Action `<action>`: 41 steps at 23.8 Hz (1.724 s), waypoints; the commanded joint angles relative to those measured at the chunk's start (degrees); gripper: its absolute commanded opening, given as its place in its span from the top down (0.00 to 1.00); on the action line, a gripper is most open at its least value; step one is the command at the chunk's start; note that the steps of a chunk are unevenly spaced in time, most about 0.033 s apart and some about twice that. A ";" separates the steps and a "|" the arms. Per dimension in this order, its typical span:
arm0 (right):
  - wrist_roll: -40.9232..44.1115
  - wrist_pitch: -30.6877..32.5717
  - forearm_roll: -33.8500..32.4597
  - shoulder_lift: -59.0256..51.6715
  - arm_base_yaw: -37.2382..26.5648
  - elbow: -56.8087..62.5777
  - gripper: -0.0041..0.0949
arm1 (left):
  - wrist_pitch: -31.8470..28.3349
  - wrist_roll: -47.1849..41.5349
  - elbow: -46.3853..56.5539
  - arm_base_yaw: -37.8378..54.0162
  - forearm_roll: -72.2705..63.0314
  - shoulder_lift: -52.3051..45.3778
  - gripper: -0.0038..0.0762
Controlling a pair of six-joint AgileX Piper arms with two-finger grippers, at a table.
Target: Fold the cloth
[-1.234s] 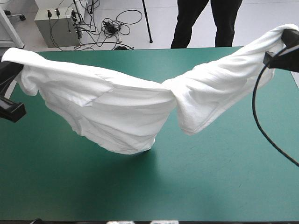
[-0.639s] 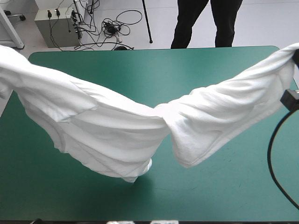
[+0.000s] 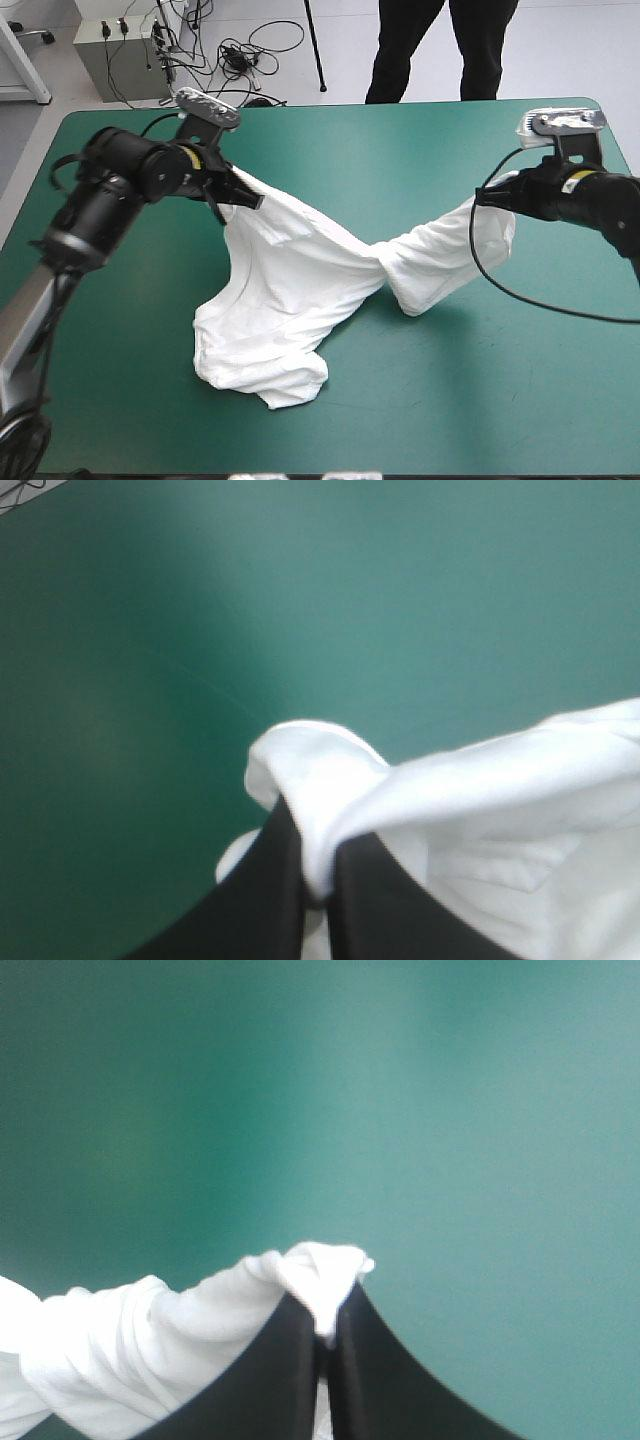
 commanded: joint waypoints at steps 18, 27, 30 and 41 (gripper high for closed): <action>1.14 -15.06 -5.26 30.17 -4.35 -10.89 0.93 | -18.32 6.57 -17.34 7.86 -13.90 24.42 0.96; -0.28 -11.30 -3.78 26.37 -9.40 -16.88 0.19 | -2.99 9.43 -17.36 7.96 -9.14 16.78 0.30; -0.83 -6.74 -3.69 22.12 -9.85 -17.61 0.18 | 1.47 7.90 -15.46 7.96 -6.32 9.50 0.30; -2.07 3.14 -4.24 7.09 -9.85 -16.93 0.18 | 5.51 2.39 8.65 7.96 0.02 -10.22 0.30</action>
